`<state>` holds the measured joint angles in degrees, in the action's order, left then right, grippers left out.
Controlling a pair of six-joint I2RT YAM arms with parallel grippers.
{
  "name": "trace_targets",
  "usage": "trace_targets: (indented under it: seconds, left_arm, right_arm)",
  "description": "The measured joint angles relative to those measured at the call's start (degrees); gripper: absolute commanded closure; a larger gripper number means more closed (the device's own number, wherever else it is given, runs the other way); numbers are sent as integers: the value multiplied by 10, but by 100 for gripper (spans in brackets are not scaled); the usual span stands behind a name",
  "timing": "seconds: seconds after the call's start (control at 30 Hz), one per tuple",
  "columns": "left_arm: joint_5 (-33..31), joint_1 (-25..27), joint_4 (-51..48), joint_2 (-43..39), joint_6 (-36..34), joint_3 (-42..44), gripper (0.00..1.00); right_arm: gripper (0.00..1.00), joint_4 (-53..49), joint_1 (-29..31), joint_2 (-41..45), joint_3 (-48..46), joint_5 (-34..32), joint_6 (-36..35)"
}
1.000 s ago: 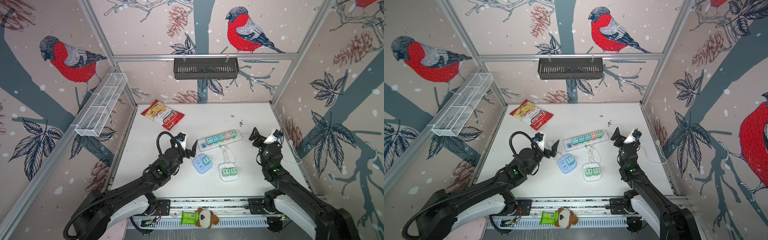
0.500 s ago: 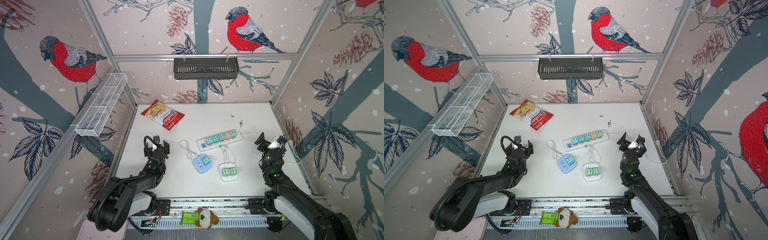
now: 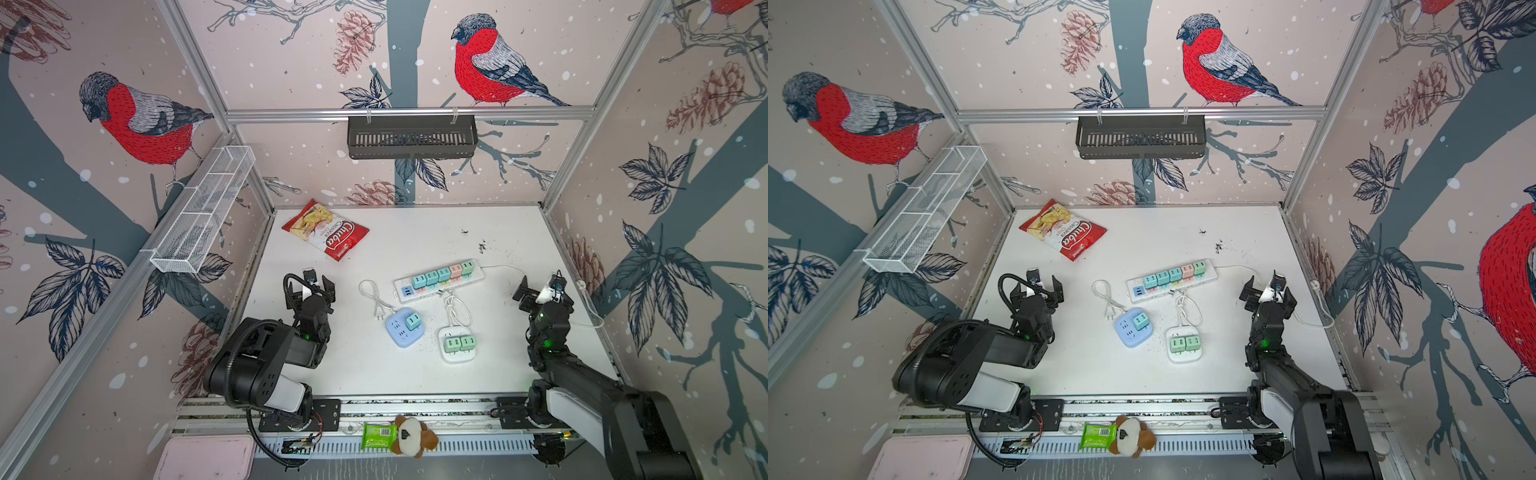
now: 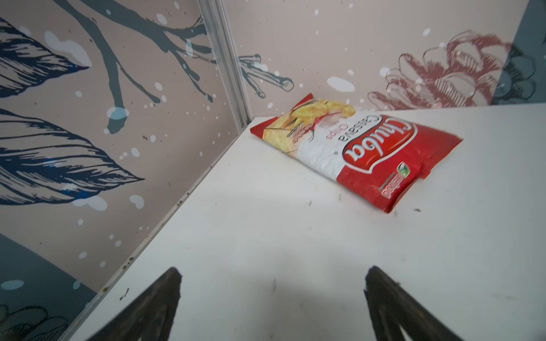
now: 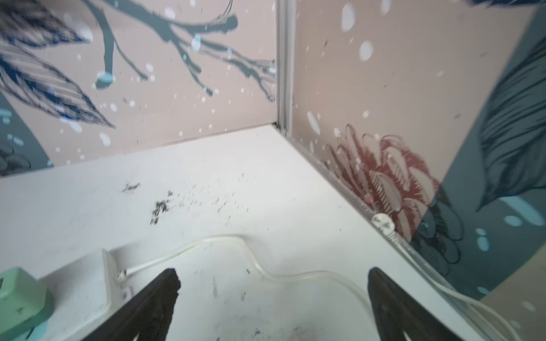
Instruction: Insert the plug
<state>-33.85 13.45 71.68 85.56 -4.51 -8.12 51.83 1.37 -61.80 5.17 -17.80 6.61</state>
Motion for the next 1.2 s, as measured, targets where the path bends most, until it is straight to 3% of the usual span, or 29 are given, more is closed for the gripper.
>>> trace_targets:
  seconds: [0.2, 0.37, 1.2]
  left_arm:
    - [73, -62, -3, 3, 31, -48, 2]
    - [100, -72, -40, 11, 57, -61, 2]
    - [113, -76, -53, 9, 75, -65, 2]
  right_arm:
    - [1, 43, 25, -122, 61, 86, -38]
    - [0, 141, -3, -242, 63, 126, -47]
    - [1, 160, 4, -244, 81, 87, -33]
